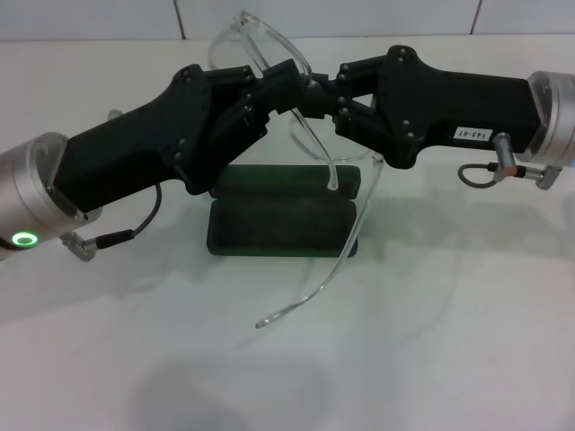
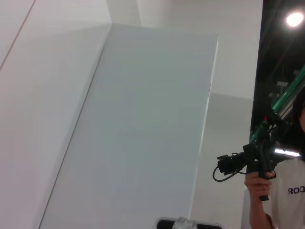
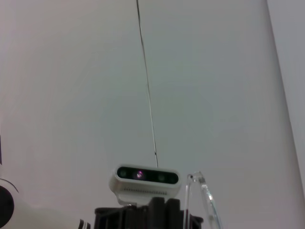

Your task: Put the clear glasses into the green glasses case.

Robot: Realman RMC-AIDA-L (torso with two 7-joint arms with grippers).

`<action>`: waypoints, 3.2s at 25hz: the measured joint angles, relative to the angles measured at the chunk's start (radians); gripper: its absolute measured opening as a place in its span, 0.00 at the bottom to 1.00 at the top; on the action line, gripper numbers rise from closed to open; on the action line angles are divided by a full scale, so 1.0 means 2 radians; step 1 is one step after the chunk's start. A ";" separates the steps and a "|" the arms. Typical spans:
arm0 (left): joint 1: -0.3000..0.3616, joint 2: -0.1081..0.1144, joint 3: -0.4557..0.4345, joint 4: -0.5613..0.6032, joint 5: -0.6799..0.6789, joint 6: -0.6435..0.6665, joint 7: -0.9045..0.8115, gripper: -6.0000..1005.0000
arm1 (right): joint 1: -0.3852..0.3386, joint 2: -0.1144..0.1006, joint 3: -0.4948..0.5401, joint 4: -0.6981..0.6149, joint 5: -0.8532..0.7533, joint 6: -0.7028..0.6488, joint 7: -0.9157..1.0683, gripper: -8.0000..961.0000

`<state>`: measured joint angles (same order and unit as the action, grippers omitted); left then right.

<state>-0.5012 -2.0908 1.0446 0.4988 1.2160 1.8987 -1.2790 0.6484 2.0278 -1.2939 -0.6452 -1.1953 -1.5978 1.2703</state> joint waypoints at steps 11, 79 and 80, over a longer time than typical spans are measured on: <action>-0.006 0.000 -0.004 -0.012 -0.001 0.000 0.002 0.06 | 0.000 0.000 -0.013 0.001 0.023 -0.004 -0.017 0.08; -0.043 -0.001 0.047 -0.011 0.051 0.045 0.027 0.06 | 0.030 0.000 0.059 0.128 0.155 -0.114 -0.129 0.08; -0.043 -0.001 0.047 -0.011 0.051 0.045 0.027 0.06 | 0.030 0.000 0.058 0.128 0.155 -0.113 -0.129 0.08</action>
<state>-0.5868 -2.0923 1.1380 0.4771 1.3184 1.9881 -1.2244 0.7075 2.0279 -1.1773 -0.3889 -0.8860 -1.8246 1.0122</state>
